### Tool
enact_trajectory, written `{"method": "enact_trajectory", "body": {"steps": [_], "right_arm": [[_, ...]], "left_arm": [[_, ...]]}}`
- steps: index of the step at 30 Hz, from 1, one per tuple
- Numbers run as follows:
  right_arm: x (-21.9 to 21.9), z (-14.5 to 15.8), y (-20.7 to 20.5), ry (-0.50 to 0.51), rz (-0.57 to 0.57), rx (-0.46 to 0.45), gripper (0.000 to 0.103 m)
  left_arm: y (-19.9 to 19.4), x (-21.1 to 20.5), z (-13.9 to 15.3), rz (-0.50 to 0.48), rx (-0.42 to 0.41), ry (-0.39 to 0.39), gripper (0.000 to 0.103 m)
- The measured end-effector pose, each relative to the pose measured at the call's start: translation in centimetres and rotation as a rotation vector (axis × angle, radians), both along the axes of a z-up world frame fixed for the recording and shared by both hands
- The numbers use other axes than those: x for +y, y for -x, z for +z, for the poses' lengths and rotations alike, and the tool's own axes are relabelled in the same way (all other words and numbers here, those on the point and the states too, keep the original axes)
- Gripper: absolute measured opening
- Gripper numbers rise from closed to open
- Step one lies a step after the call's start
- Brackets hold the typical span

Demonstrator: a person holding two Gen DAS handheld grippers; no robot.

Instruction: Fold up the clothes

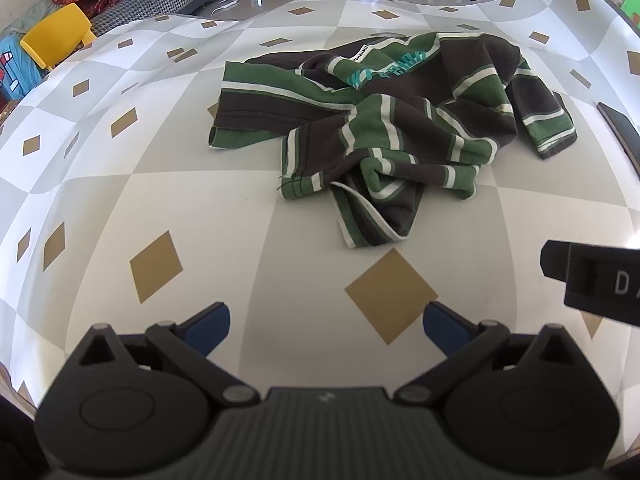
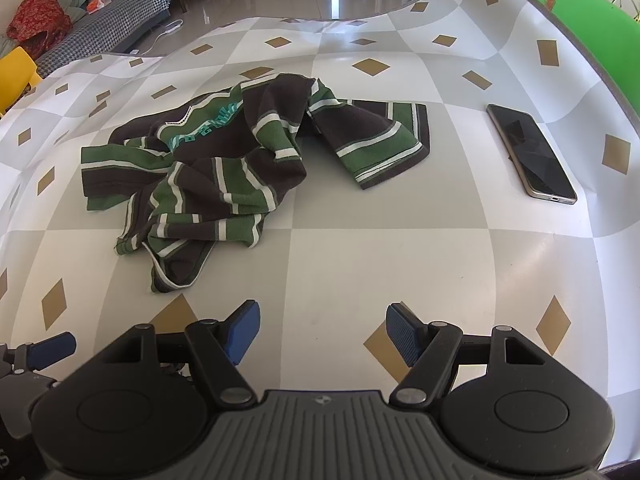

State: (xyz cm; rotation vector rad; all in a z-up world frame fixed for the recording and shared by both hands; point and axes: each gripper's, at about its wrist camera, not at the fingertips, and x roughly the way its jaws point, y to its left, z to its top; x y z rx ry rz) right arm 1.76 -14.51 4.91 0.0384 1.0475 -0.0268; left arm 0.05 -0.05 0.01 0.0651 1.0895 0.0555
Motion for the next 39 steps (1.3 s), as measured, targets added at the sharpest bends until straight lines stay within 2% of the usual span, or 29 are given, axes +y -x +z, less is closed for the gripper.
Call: {"method": "enact_trajectory", "body": {"steps": [19,39], "right_arm": [[0.2,0.0,0.1,0.007,-0.002,-0.007,0.069],[0.5,0.4,0.4,0.017,0.008,-0.026,0.069]], "left_arm": [[-0.2,0.5,0.0,0.005,-0.012,-0.021,0.103],[-0.5,1.6,0.5,0.064,-0.006,0.032,0.103]]}}
